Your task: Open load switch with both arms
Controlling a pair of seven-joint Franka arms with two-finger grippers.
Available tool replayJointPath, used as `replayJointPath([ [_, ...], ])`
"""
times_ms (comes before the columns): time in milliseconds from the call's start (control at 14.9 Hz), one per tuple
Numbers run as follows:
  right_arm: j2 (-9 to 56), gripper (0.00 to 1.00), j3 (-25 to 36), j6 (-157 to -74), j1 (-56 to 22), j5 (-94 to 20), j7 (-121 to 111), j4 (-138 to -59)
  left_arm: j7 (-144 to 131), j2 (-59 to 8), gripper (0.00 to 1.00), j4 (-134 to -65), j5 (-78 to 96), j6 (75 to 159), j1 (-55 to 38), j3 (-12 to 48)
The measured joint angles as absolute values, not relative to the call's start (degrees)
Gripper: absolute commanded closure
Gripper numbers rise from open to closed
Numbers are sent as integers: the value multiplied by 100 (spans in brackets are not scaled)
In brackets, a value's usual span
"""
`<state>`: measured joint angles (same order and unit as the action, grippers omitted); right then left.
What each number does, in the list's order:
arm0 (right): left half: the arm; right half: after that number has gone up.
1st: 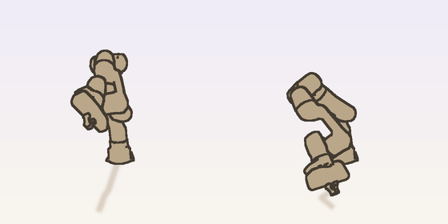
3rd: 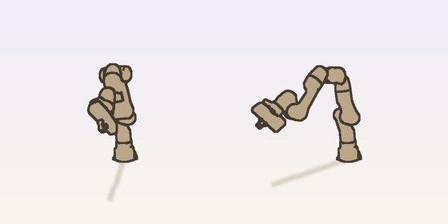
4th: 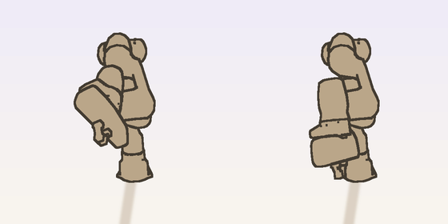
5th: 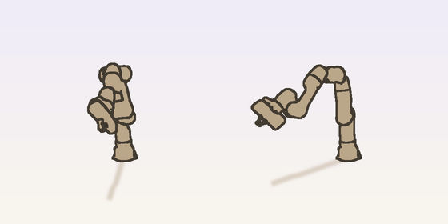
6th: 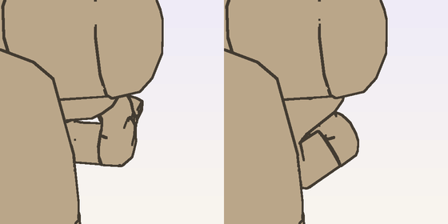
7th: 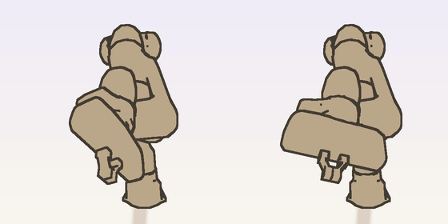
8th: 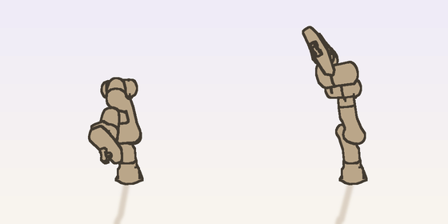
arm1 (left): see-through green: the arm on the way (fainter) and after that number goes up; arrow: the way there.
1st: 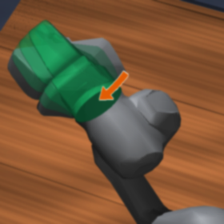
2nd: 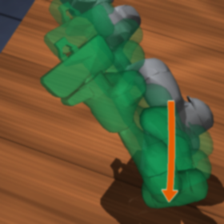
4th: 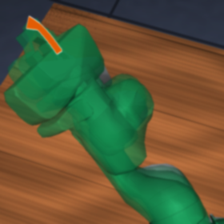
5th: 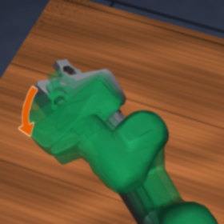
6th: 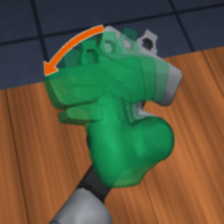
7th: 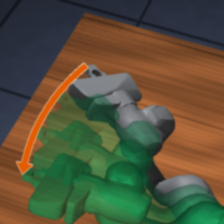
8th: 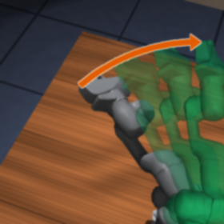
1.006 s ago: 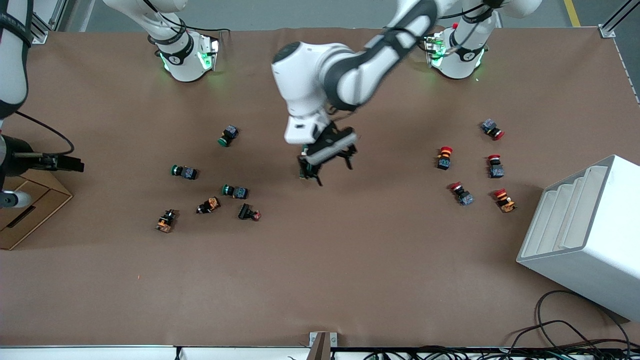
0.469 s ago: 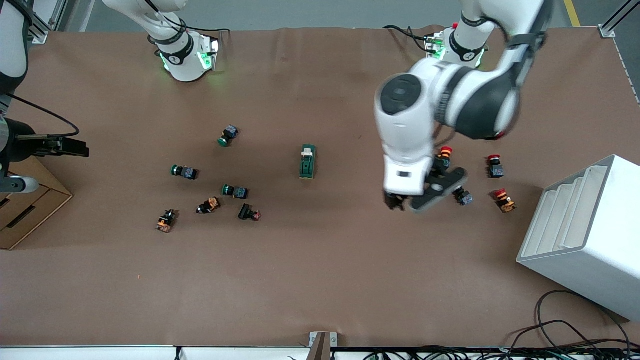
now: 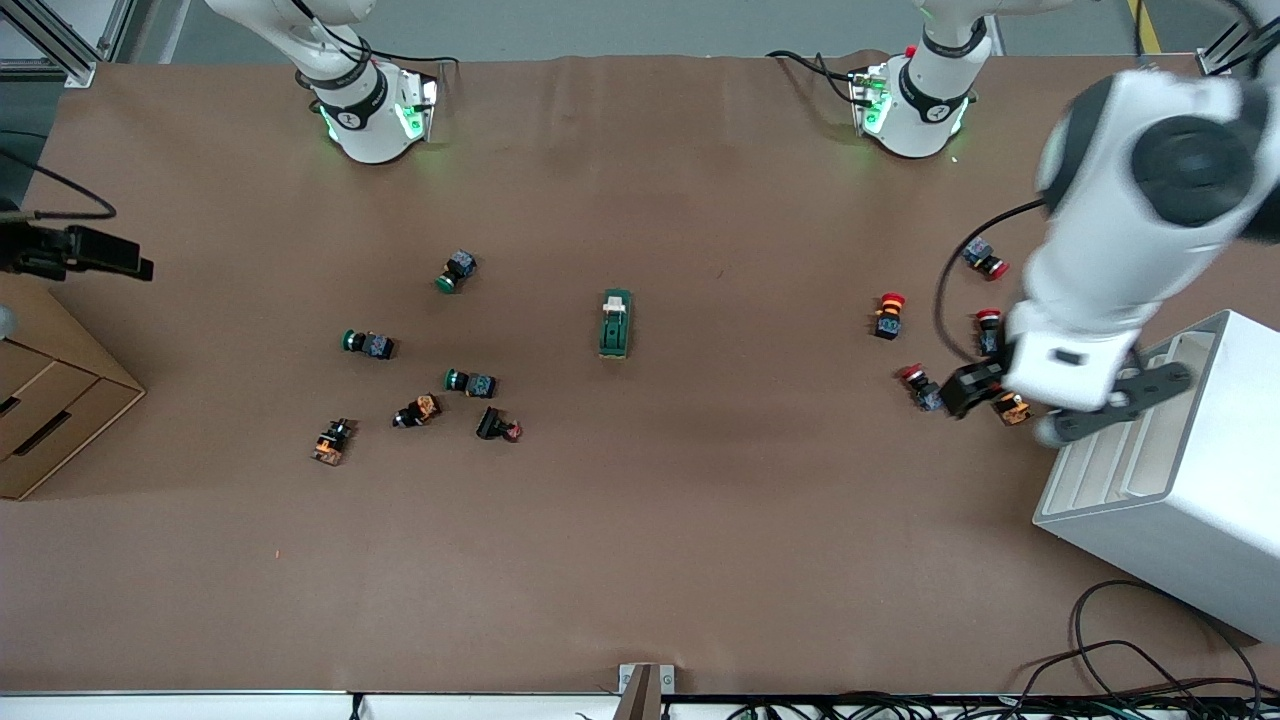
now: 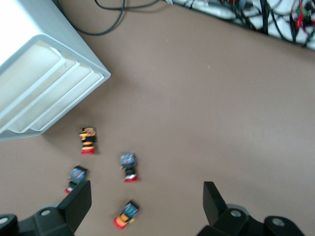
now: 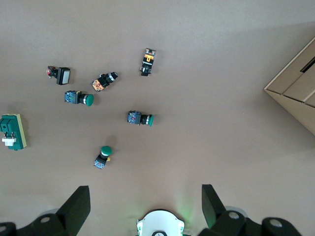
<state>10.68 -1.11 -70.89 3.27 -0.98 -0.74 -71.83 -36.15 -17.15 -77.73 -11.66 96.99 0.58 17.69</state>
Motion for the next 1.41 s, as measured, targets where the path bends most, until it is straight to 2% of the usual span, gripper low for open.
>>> replayJointPath([
  [201, 611, 0, -139, -7179, 225, 26, -74, -7590, -2393, -1234, 0, -8039, -525, 9509, 260, 1369],
  [536, 87, 0, -123, -7213, 205, 19, -74, -8051, -442, -102, 0, -9199, 305, 9253, 315, 571],
  [872, -2, 0, -95, -7411, 207, -33, -74, -8180, -288, 1150, 0, -10413, 319, 9233, 66, 575],
  [1140, -62, 0, -72, -7721, 207, -42, -74, -8255, -288, 1559, 0, -10594, 275, 9231, -18, 574],
  [1408, -555, 0, -45, -8197, 207, -44, -75, -8917, -288, 1550, 0, -10507, 253, 9130, 0, 564],
])
